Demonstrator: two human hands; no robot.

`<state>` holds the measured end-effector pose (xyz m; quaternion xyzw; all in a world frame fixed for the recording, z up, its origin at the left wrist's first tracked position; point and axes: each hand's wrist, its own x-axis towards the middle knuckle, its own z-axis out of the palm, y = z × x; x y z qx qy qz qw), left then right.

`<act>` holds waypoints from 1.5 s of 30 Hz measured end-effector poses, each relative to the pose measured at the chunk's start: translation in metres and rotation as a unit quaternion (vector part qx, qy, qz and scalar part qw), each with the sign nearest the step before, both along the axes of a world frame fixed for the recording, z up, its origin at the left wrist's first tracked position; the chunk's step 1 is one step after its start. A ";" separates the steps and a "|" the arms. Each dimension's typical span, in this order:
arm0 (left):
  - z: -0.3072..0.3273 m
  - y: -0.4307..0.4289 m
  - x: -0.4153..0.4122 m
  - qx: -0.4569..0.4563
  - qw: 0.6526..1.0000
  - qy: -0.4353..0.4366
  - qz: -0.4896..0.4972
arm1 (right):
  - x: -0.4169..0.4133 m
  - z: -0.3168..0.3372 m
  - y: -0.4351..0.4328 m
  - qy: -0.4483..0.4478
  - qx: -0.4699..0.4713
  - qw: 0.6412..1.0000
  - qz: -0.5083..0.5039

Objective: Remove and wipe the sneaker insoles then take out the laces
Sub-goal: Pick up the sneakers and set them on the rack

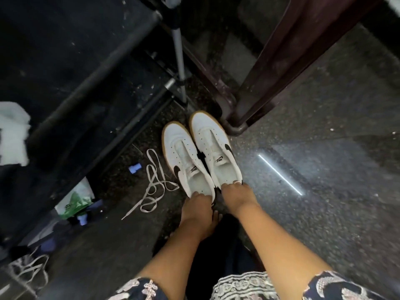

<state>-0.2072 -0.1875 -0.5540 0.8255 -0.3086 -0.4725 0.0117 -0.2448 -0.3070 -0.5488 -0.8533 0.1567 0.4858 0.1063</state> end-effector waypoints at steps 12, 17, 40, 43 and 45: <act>0.213 0.014 0.073 -0.079 0.992 0.027 0.098 | 0.065 0.230 -0.006 -0.020 0.073 0.994 -0.084; 0.331 0.035 0.061 -0.160 0.975 -0.008 0.157 | 0.070 0.350 0.002 -0.064 0.069 0.991 -0.091; 0.664 0.084 0.123 -0.467 0.829 -0.199 0.237 | 0.118 0.718 0.051 -0.448 -0.039 0.893 0.003; 0.633 0.088 0.140 -0.448 0.830 -0.232 0.238 | 0.138 0.679 0.052 -0.471 -0.016 0.882 -0.016; 0.604 0.093 0.151 -0.429 0.835 -0.244 0.244 | 0.151 0.644 0.054 -0.484 -0.004 0.875 -0.027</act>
